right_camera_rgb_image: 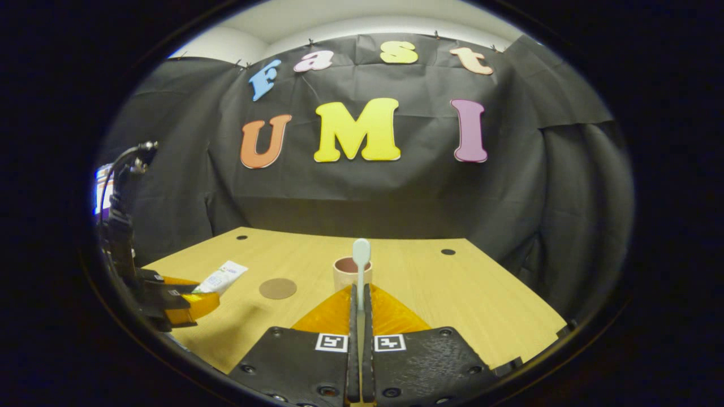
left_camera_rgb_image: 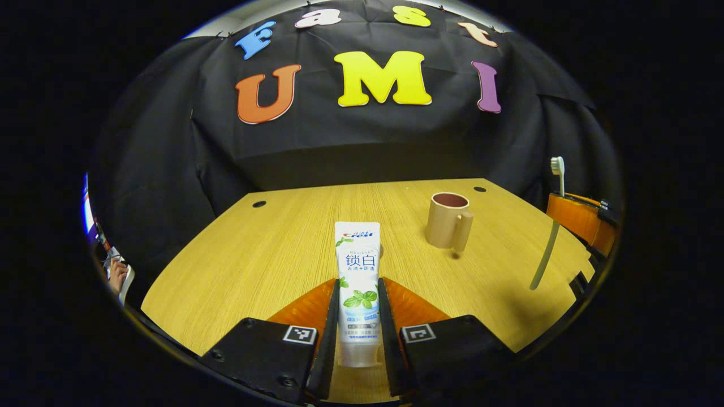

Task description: Put the toothbrush and toothpaste on the desktop into the cup, then pick up the cup and place it on the coaster on the desktop.

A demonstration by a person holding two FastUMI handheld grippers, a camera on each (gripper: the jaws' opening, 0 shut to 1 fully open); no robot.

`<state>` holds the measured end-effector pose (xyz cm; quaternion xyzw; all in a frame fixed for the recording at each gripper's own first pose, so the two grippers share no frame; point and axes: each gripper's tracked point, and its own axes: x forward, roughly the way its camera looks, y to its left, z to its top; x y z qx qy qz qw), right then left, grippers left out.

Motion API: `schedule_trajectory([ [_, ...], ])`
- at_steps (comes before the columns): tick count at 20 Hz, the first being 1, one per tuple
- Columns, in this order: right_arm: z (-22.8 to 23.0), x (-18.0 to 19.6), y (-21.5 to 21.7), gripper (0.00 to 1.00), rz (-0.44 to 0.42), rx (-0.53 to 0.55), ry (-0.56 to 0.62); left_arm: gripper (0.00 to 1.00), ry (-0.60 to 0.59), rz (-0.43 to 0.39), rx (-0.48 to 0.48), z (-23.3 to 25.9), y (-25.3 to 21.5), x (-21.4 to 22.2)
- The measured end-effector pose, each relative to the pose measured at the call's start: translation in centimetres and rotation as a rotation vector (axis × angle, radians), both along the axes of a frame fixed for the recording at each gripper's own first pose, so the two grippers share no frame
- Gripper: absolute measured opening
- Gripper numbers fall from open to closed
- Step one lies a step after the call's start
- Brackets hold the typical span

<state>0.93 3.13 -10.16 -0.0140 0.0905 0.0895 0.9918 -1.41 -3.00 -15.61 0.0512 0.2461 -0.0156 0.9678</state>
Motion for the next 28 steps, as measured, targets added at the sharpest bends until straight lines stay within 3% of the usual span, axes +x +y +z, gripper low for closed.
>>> schedule_trajectory([
  [8, 3.1, 2.0, -0.4, 0.02, -0.034, -0.063, -0.09, 0.4, -0.153, -0.031, -0.059, 6.6, -1.8, 1.6],
  [15, 3.6, 3.8, -0.3, 0.0, -0.056, -0.027, -0.051, 0.43, -0.307, -0.048, -0.076, 11.8, -1.4, 3.4],
  [17, 3.8, 4.9, 0.3, 0.02, -0.043, -0.01, -0.043, 0.4, -0.328, -0.043, -0.097, 12.5, -0.9, 4.0],
  [21, 5.8, 8.8, 1.4, 0.02, -0.033, 0.027, -0.071, 0.4, -0.377, -0.021, -0.124, 13.3, 0.4, 5.5],
  [23, 6.9, 11.1, 1.5, 0.04, -0.051, 0.031, -0.09, 0.4, -0.346, -0.04, -0.148, 12.3, 0.1, 5.9],
  [28, 7.1, 16.9, 3.9, 0.04, -0.073, -0.035, -0.121, 0.4, -0.323, -0.045, -0.155, 11.7, 0.6, 6.5],
])
